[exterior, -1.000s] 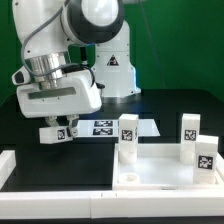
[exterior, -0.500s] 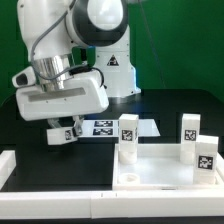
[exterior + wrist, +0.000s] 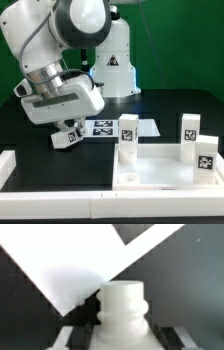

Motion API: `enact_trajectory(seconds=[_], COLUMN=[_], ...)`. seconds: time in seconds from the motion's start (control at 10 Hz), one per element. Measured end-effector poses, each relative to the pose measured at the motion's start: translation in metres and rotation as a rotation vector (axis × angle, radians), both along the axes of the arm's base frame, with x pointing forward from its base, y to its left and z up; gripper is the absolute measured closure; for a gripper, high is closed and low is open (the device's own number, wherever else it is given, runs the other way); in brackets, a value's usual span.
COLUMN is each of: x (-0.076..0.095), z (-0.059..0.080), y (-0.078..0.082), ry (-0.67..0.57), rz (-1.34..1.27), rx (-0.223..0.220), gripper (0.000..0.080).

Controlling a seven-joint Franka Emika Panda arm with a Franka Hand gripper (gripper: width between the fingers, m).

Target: Assemble square table

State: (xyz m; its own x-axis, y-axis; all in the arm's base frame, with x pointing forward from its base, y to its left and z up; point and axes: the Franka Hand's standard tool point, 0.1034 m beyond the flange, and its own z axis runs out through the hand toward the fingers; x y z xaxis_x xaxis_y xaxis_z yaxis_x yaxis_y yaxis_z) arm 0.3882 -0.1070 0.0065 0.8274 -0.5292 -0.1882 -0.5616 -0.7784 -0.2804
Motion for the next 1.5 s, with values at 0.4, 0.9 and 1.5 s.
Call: enact_trajectory(seconds=[0.4, 0.9, 1.5], x=[0.000, 0.011, 0.007], z=[0.000, 0.025, 0.039], y=[-0.001, 0.004, -0.001], ry=[-0.001, 0.183, 0.522], rz=[-0.002, 0.049, 0.138], rx=[-0.001, 0.027, 0.278], gripper=[0.0189, 0.0151, 0.0151])
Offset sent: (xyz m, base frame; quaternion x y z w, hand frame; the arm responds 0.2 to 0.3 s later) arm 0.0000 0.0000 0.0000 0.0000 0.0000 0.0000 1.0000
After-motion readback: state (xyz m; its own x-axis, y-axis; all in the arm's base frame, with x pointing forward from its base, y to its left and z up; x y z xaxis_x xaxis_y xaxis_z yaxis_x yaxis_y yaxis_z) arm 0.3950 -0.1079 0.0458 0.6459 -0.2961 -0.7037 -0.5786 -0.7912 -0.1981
